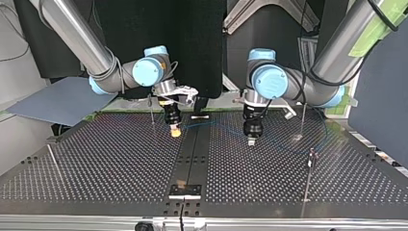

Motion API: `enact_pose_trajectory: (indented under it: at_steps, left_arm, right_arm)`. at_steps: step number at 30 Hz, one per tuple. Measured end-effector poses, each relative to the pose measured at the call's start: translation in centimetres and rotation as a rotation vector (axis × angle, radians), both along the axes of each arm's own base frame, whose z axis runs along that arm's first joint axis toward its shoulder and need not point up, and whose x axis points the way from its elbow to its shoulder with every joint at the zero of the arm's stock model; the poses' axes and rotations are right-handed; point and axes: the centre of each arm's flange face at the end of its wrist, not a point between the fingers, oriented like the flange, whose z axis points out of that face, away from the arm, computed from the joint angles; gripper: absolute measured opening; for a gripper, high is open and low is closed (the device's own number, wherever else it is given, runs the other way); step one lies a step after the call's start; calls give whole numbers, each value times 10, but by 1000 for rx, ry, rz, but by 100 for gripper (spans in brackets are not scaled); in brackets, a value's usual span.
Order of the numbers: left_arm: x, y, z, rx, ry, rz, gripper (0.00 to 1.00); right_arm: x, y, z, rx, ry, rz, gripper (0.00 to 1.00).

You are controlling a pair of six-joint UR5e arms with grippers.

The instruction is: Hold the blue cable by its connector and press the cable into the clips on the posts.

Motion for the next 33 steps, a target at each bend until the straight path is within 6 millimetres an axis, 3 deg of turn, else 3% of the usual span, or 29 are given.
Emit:
enact_pose_trajectory:
  at_steps: [10, 23, 33]
  left_arm:
    - [-16, -5, -48, 31, 56, -18, 0]
    - [-22, -32, -109, 74, 121, -55, 0]
    - [-32, -61, -147, 81, 142, -86, 0]
  right_arm:
    - [-11, 13, -29, 13, 8, -9, 2]
    - [-28, 29, -64, 15, 8, -21, 2]
    - [-52, 34, -96, 28, 4, -51, 2]
